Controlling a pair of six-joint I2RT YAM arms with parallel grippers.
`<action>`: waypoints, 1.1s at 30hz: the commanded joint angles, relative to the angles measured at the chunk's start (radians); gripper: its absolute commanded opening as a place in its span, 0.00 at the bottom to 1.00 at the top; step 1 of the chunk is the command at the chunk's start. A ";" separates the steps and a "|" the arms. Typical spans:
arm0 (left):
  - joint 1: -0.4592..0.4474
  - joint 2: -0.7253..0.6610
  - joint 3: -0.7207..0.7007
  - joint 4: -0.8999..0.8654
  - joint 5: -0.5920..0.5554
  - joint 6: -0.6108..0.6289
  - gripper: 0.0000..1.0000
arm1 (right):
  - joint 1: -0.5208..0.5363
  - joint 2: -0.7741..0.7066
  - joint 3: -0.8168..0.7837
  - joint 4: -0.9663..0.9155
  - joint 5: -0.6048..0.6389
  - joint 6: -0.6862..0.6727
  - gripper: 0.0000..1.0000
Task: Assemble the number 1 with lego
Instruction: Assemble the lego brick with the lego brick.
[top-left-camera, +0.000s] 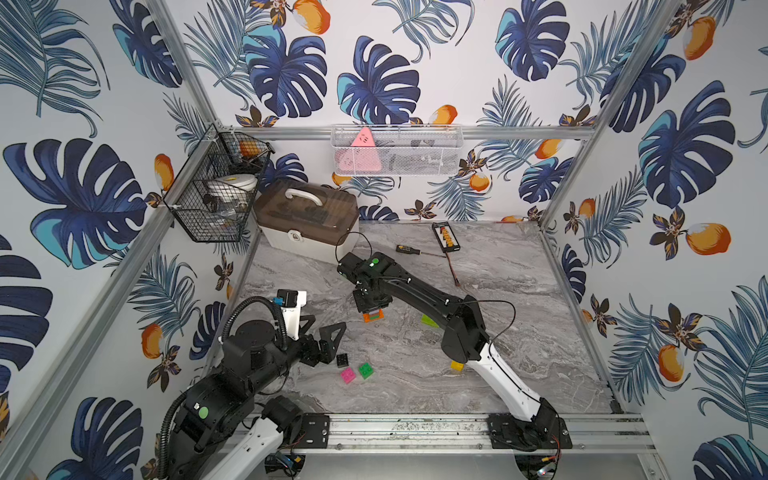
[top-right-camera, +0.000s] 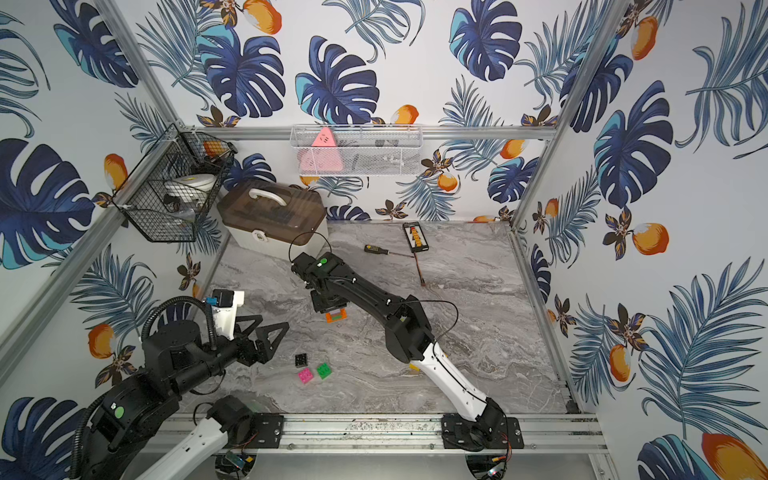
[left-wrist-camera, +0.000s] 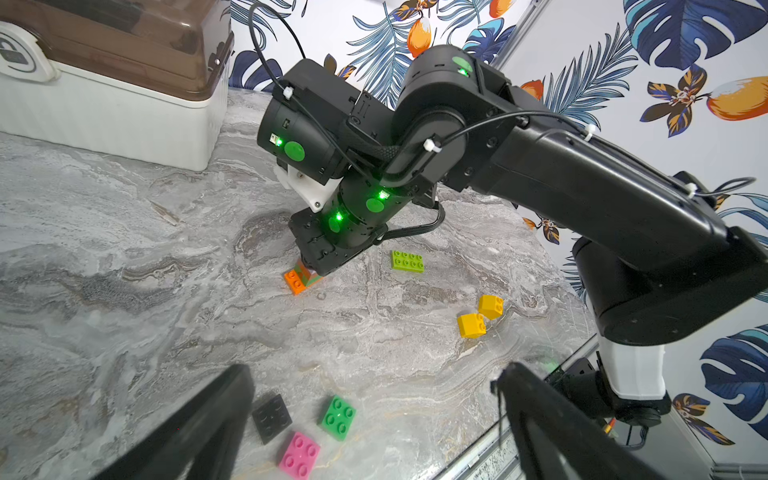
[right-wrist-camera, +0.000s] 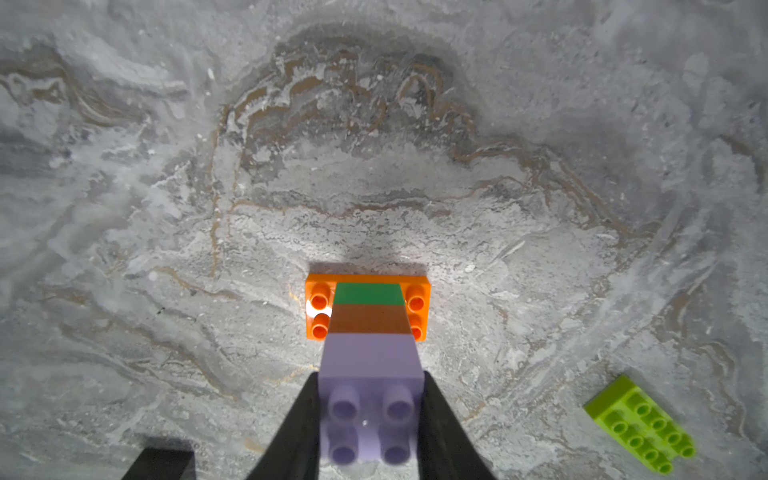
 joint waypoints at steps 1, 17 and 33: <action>0.006 0.003 -0.002 0.020 0.006 0.002 0.99 | -0.001 -0.024 -0.066 -0.055 -0.014 0.098 0.29; 0.008 0.001 -0.004 0.021 0.014 0.004 0.99 | 0.006 -0.094 -0.163 0.002 -0.021 0.191 0.59; 0.008 0.014 -0.003 0.021 0.020 0.004 0.99 | 0.004 -0.209 -0.115 0.026 -0.014 0.190 0.83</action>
